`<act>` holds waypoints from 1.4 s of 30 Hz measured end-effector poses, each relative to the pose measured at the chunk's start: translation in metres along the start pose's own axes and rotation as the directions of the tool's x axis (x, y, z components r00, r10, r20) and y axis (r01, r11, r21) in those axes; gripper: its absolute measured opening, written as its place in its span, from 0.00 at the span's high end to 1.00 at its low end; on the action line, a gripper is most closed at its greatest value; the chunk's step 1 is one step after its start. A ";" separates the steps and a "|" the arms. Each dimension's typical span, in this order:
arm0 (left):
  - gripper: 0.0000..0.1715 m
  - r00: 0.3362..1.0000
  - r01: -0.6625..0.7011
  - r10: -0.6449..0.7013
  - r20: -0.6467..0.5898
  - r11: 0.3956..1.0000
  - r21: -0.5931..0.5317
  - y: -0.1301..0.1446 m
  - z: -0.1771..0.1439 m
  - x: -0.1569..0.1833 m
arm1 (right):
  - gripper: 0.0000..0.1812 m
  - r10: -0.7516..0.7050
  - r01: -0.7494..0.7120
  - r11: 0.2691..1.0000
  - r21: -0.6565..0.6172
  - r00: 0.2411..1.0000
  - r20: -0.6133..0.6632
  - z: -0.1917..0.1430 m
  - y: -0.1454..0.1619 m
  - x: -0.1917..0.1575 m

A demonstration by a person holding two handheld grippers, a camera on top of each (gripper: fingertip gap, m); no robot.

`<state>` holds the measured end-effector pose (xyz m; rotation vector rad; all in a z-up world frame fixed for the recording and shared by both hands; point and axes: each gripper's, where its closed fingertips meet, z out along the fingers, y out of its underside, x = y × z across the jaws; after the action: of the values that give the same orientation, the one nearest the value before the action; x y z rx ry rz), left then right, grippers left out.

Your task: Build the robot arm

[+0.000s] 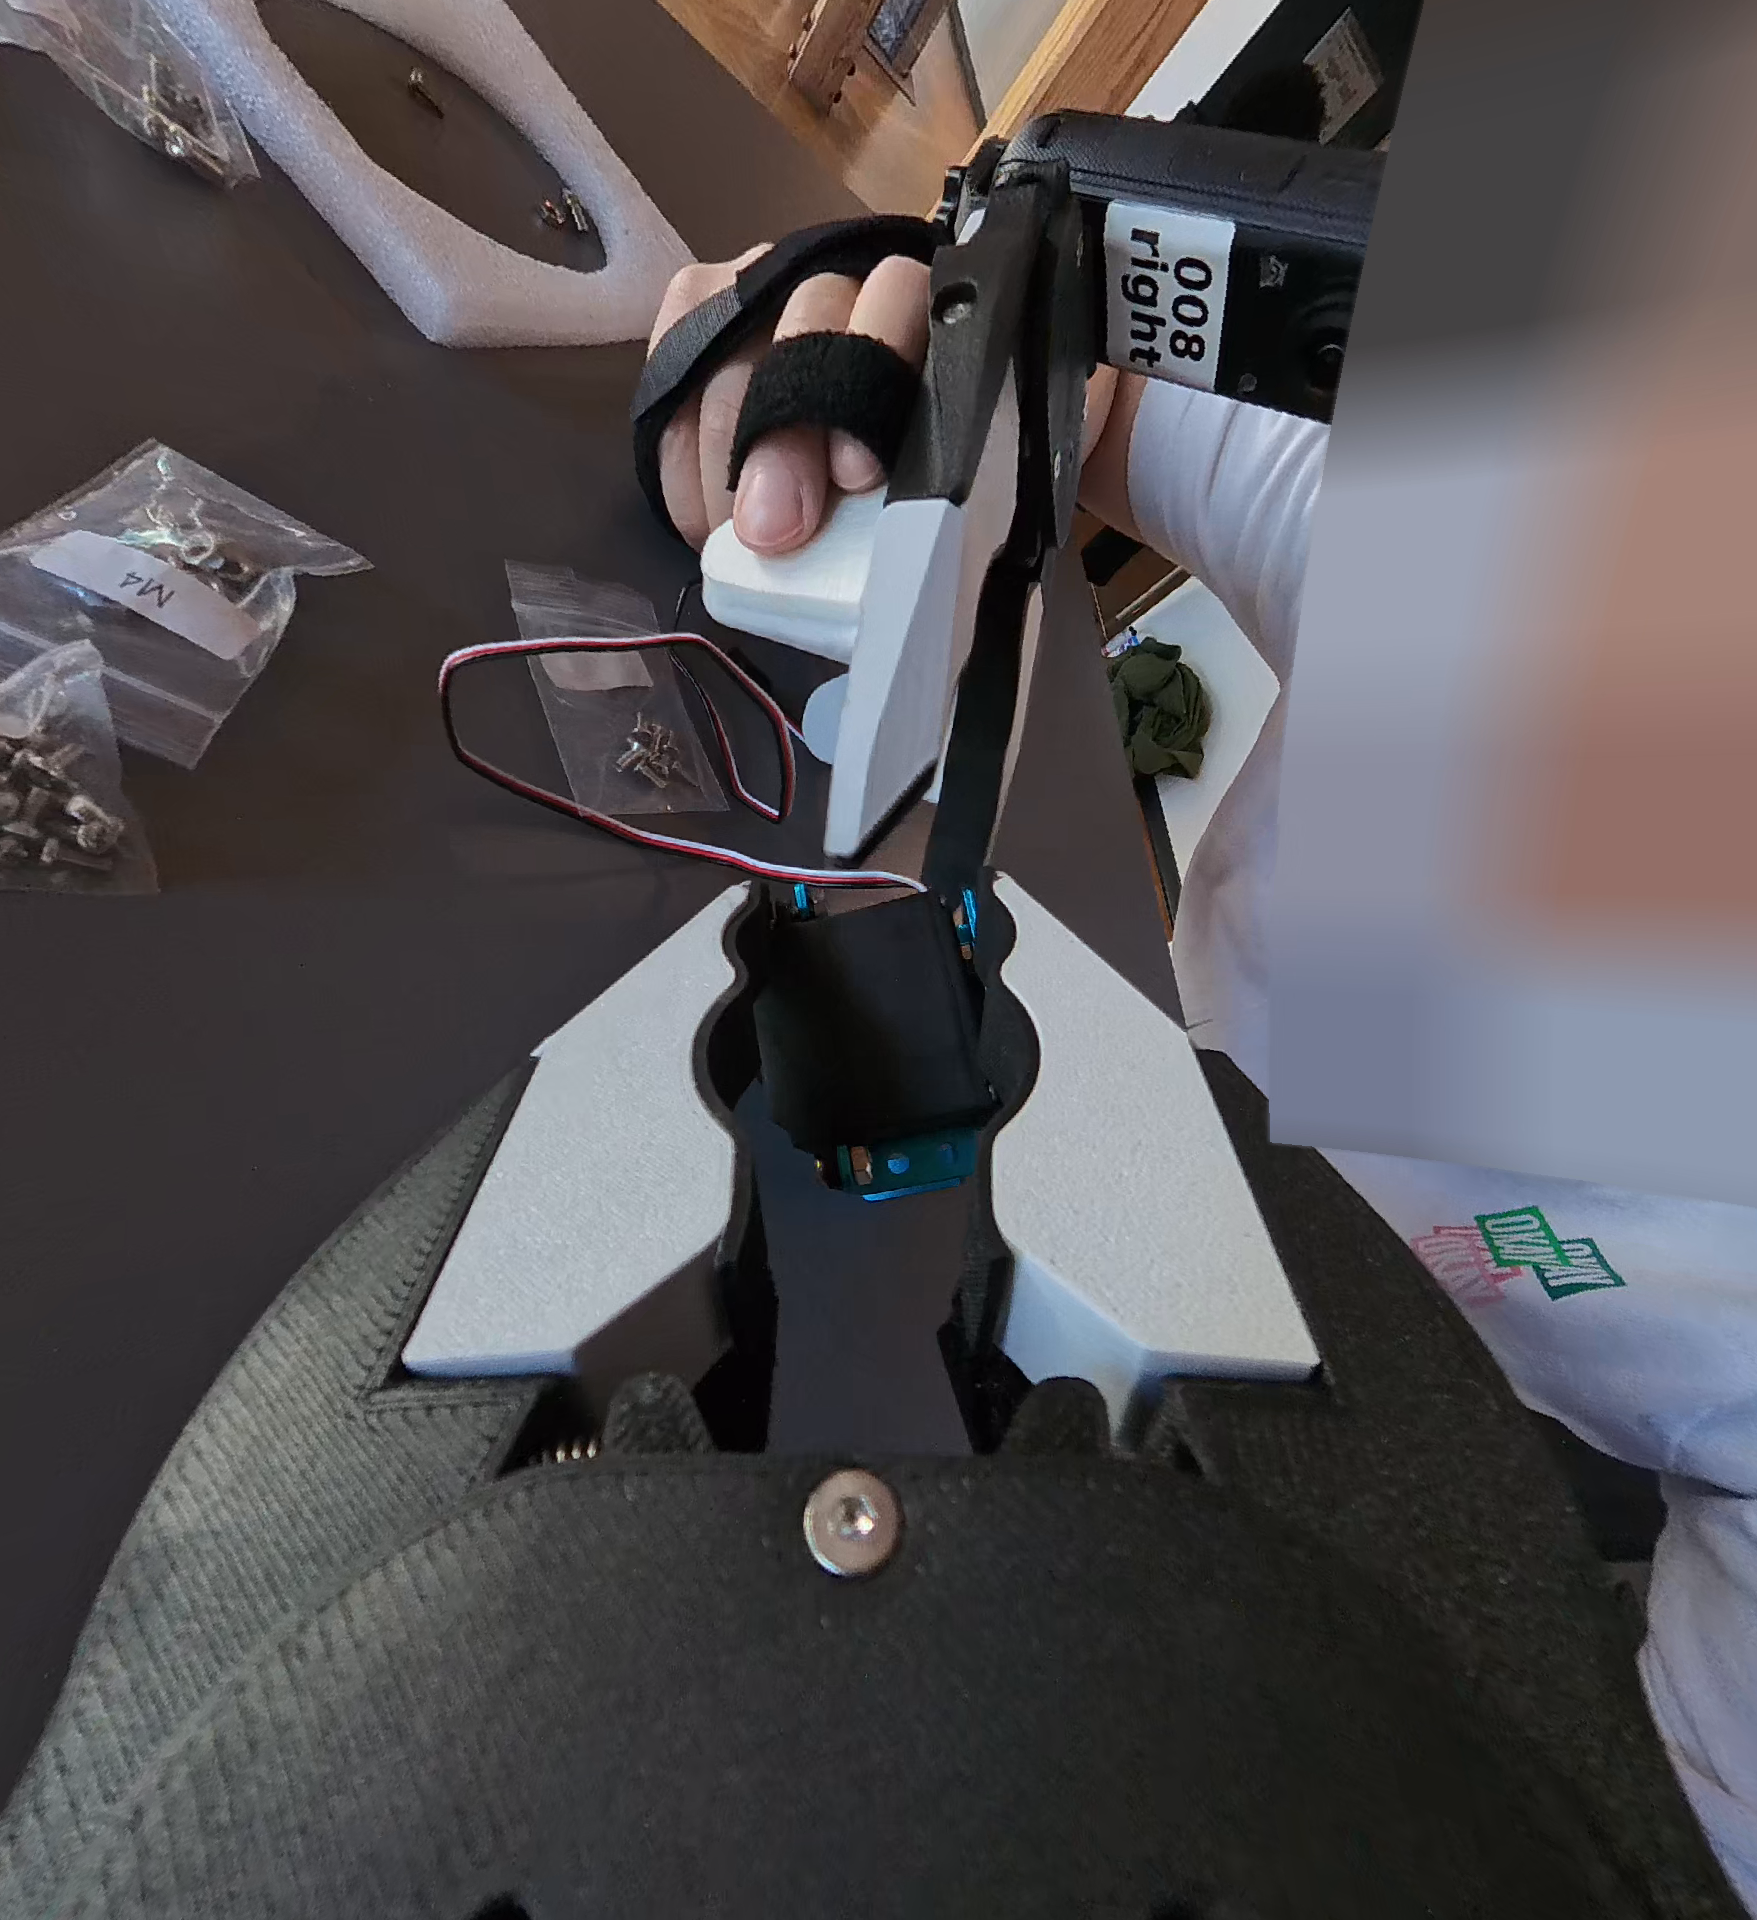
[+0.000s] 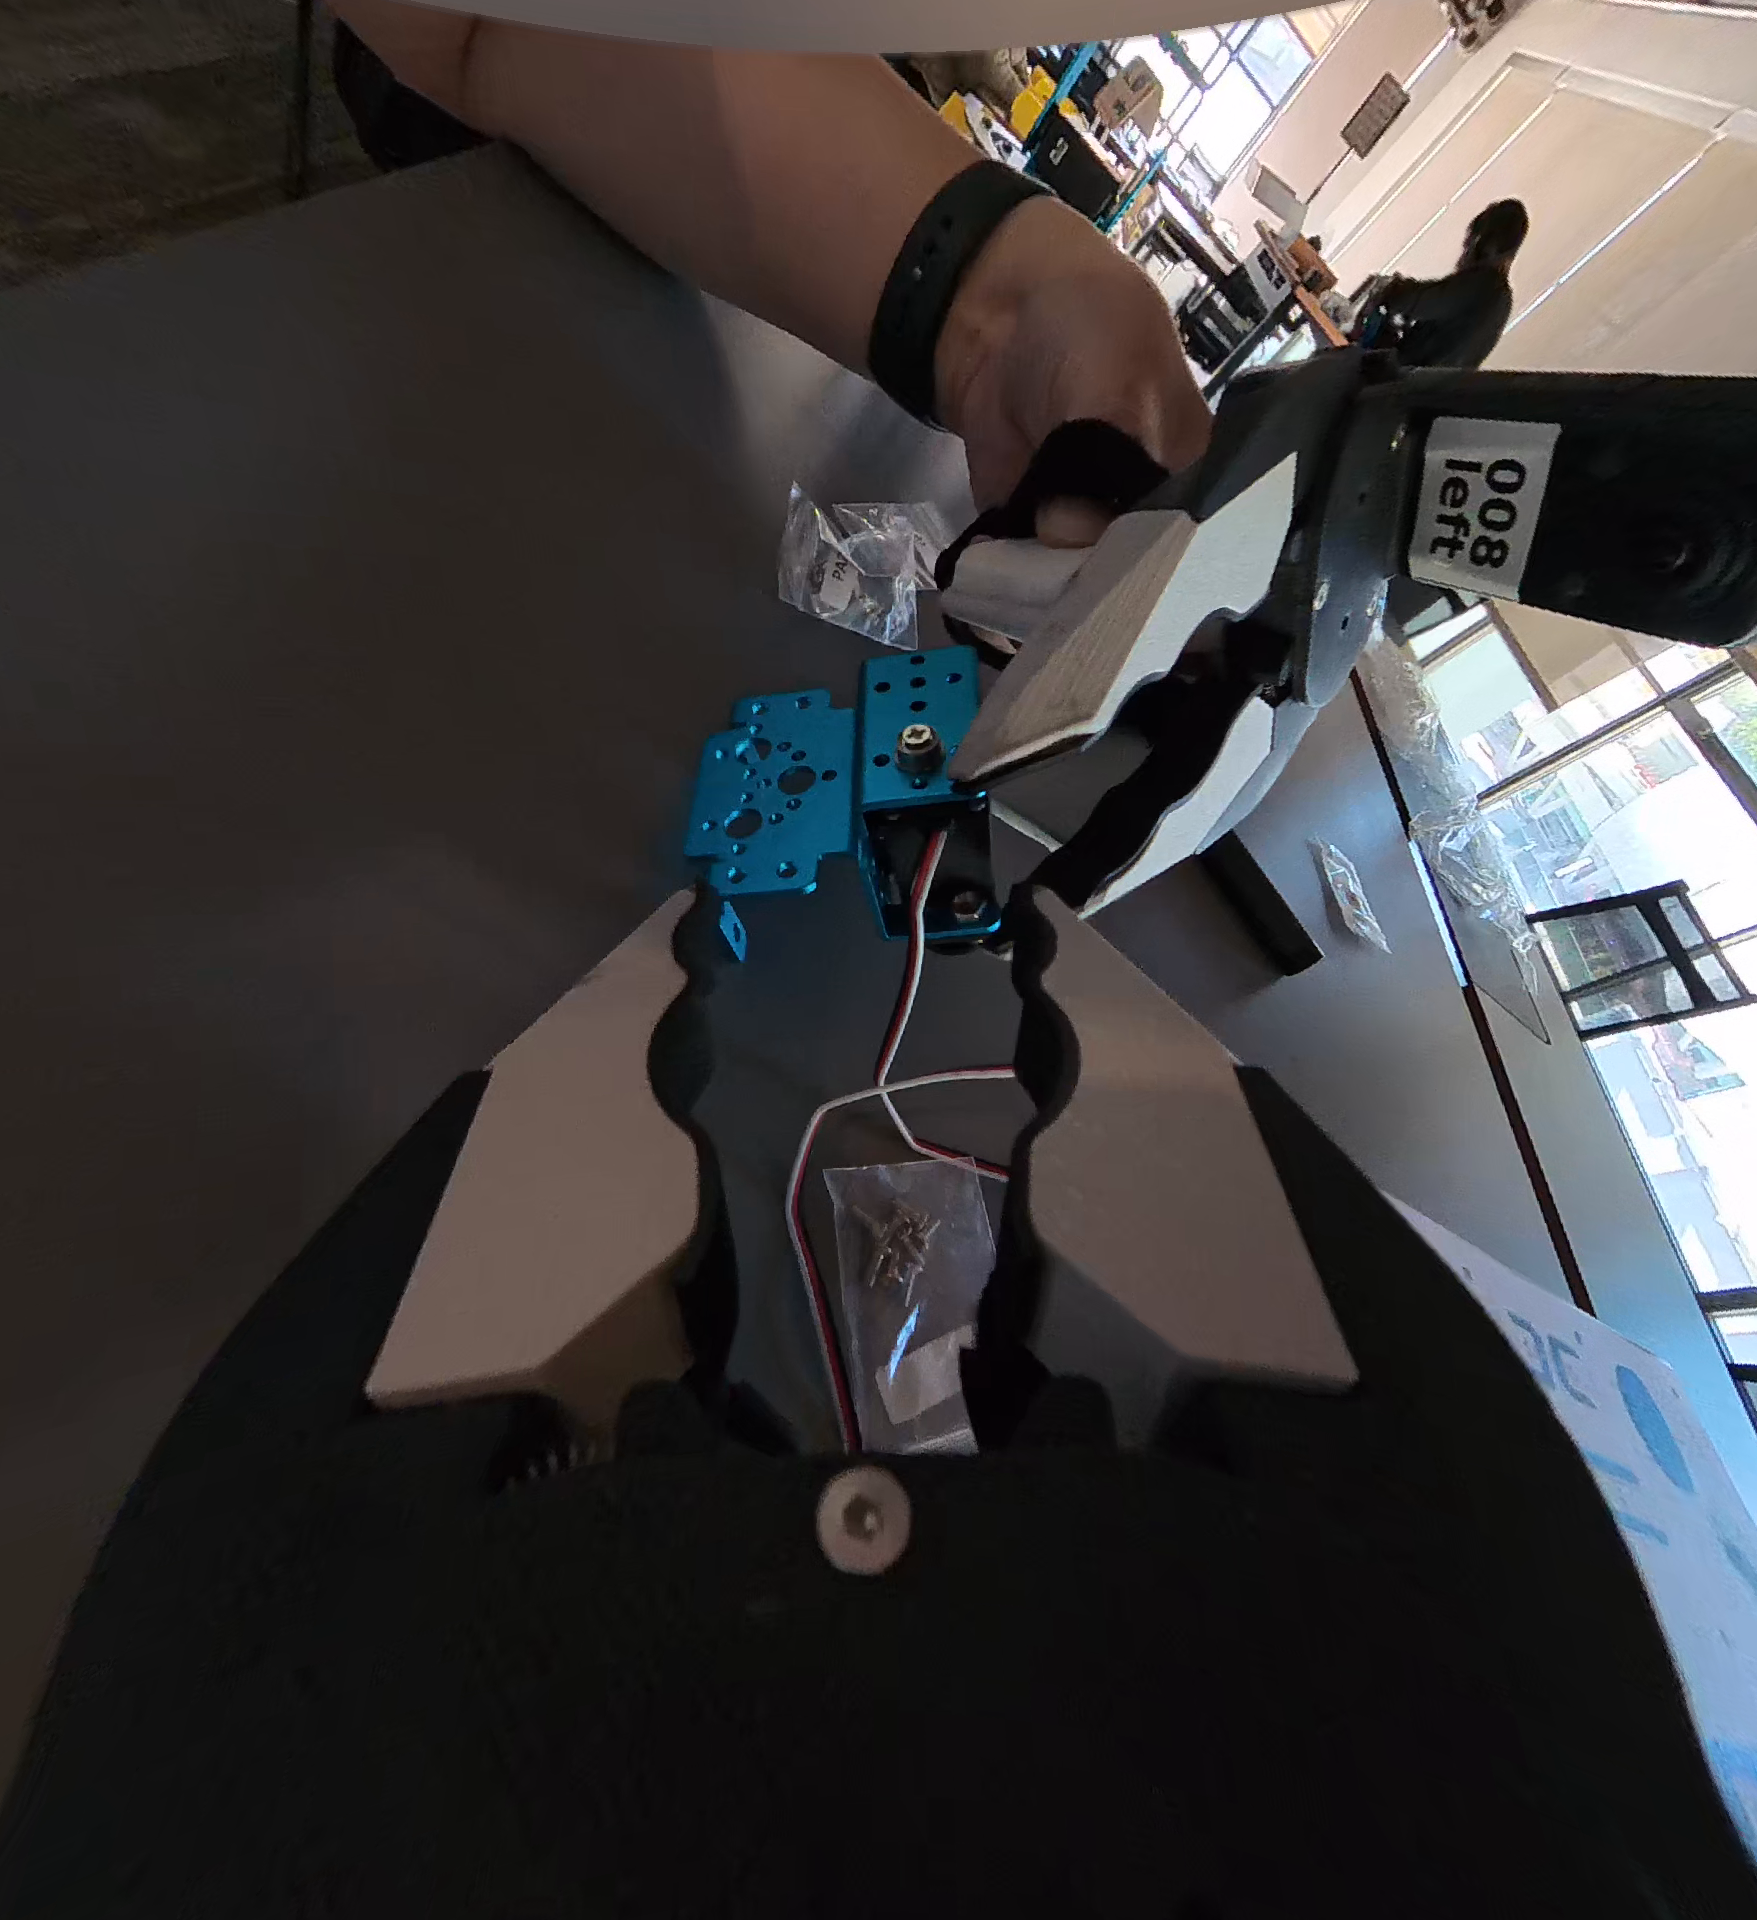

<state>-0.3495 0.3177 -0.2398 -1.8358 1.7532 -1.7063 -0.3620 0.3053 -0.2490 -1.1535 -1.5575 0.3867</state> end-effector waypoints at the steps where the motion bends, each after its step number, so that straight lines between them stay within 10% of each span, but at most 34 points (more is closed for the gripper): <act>1: 0.77 1.000 -0.001 0.001 -0.004 1.000 0.001 0.000 -0.001 0.000 | 0.69 0.003 -0.003 1.000 -0.008 1.000 0.002 0.000 0.001 0.000; 3: 1.00 1.000 -0.022 0.022 0.005 0.999 0.024 -0.002 -0.005 -0.002 | 0.69 -0.005 0.005 1.000 -0.014 1.000 0.007 0.001 0.002 -0.001; 15: 1.00 0.998 -0.015 0.010 0.061 0.996 0.089 -0.013 -0.022 -0.010 | 0.71 -0.007 0.008 1.000 -0.020 1.000 0.015 0.001 0.003 -0.003; 27: 0.74 0.973 -0.214 0.214 0.089 0.977 -0.006 0.000 -0.042 0.005 | 0.86 0.343 -0.339 0.938 -0.067 0.938 0.046 -0.003 -0.008 -0.013; 42: 0.49 0.756 -0.477 0.570 0.322 0.817 -0.324 0.039 -0.024 0.007 | 0.93 0.401 -0.398 0.886 -0.237 0.915 -0.035 0.023 0.001 -0.024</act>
<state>-0.3936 0.3136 -0.2530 -1.4097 2.0592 -0.8693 -0.3838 0.2937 -0.2710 -1.6754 -1.3989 0.4881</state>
